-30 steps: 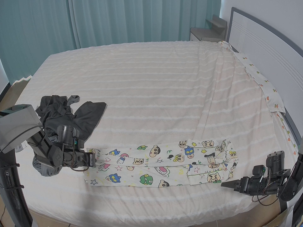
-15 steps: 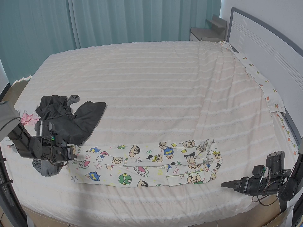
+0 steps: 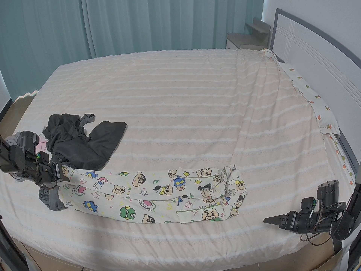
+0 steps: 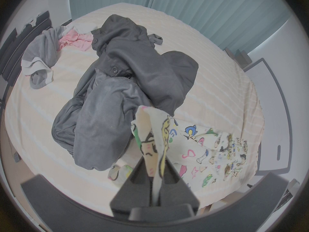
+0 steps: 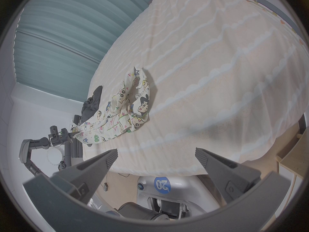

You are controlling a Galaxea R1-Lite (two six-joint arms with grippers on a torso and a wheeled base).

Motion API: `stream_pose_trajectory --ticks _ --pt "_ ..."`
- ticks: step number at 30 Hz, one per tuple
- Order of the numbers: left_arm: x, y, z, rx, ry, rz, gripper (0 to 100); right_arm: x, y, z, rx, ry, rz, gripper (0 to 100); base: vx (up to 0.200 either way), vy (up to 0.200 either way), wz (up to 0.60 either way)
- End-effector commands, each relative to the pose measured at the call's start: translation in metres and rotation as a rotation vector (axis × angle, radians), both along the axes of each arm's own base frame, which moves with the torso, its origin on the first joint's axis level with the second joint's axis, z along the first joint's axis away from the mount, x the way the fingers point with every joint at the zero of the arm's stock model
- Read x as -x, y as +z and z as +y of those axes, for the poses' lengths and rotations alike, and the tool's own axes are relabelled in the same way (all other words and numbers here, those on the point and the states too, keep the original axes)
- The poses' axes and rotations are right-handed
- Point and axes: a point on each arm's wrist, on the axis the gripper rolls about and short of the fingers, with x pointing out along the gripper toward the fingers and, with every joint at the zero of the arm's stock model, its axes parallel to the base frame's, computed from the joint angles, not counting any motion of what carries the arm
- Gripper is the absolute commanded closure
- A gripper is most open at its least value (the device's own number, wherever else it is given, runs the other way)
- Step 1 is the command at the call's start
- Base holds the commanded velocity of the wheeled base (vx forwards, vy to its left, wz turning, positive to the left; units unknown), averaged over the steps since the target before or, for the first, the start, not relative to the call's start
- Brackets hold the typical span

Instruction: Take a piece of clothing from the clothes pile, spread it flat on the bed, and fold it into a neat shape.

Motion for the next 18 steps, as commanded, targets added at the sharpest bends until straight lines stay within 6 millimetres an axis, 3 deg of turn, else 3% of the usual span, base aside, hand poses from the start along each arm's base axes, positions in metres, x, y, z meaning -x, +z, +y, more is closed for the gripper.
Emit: stream_pose_trajectory --ticks 1,3,5,8,10,13,18 --pt "0.003 0.053 -0.05 0.015 -0.049 -0.096 100 0.004 -0.002 -0.001 0.002 0.002 0.021 0 0.0 0.0 0.0" --pt "-0.001 0.062 -0.086 0.007 -0.068 -0.105 100 0.004 -0.002 -0.001 0.002 0.002 0.022 0 0.0 0.0 0.0" --pt "-0.003 0.064 -0.106 -0.015 -0.078 -0.109 100 0.004 -0.002 -0.001 0.002 -0.001 0.021 0 0.0 0.0 0.0" --pt "-0.005 0.072 -0.152 -0.025 -0.133 -0.14 100 0.004 -0.003 -0.001 0.002 -0.001 0.021 0 0.0 0.0 0.0" --pt "-0.003 0.077 -0.193 0.029 -0.182 -0.144 100 0.004 -0.002 -0.001 0.002 -0.001 0.021 0 0.0 0.0 0.0" --pt "-0.002 0.083 -0.227 0.065 -0.223 -0.159 100 0.004 -0.002 -0.001 0.003 -0.002 0.021 0 0.0 0.0 0.0" --pt "-0.006 0.069 -0.286 0.052 -0.294 -0.154 100 0.004 -0.002 -0.001 0.002 -0.001 0.021 0 0.0 0.0 0.0"
